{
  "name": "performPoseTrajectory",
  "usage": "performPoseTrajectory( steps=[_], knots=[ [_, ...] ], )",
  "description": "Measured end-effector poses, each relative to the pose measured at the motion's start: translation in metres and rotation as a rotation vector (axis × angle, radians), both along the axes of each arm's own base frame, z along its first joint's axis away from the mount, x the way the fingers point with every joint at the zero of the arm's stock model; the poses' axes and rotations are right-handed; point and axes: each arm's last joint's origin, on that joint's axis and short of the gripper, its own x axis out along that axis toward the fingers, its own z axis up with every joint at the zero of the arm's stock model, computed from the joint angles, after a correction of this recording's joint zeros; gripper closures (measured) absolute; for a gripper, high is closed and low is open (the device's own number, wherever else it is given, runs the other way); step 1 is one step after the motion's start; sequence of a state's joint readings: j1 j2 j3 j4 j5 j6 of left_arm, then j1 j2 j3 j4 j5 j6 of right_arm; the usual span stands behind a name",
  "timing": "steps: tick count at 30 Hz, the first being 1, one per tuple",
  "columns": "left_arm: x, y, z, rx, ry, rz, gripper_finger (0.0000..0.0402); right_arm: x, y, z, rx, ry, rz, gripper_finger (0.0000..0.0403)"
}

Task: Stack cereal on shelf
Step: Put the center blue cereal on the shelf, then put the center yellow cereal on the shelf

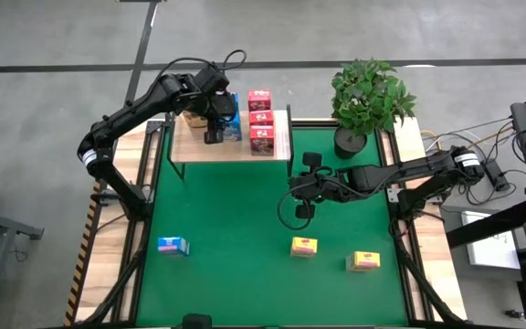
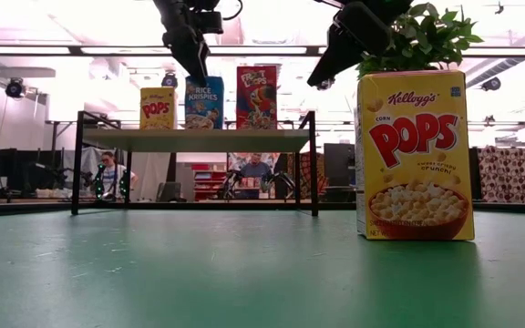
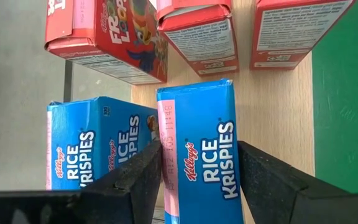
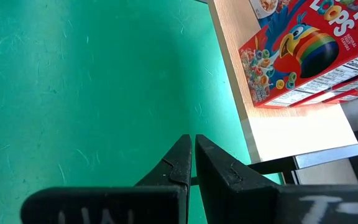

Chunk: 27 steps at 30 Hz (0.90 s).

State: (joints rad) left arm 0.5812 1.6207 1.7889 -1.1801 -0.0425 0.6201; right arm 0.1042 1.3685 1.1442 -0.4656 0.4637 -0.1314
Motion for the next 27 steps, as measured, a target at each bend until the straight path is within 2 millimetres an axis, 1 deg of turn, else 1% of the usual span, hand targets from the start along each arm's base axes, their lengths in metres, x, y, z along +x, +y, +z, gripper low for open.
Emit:
performPoseTrajectory(
  steps=[4, 12, 16, 23, 27],
  knots=[
    [0.000, 0.000, 0.000, -0.001, 0.001, 0.000, 0.0213, 0.000, 0.000, 0.000, 0.000, 0.000, 0.000, 0.0390],
    [0.000, 0.000, 0.000, -0.001, 0.001, 0.000, 0.0177, 0.000, 0.000, 0.000, 0.000, 0.000, 0.000, 0.0390],
    [0.000, -0.002, 0.001, -0.001, -0.002, -0.003, 0.0166, 0.000, 0.000, 0.000, 0.000, 0.000, 0.000, 0.0390],
    [-0.001, -0.016, 0.009, -0.003, -0.033, -0.011, 0.0167, 0.000, 0.000, 0.000, 0.000, 0.000, 0.000, 0.0390],
    [-0.001, -0.027, 0.019, -0.015, -0.050, -0.016, 0.0168, 0.000, 0.000, 0.000, 0.001, 0.000, 0.000, 0.0390]
  ],
)
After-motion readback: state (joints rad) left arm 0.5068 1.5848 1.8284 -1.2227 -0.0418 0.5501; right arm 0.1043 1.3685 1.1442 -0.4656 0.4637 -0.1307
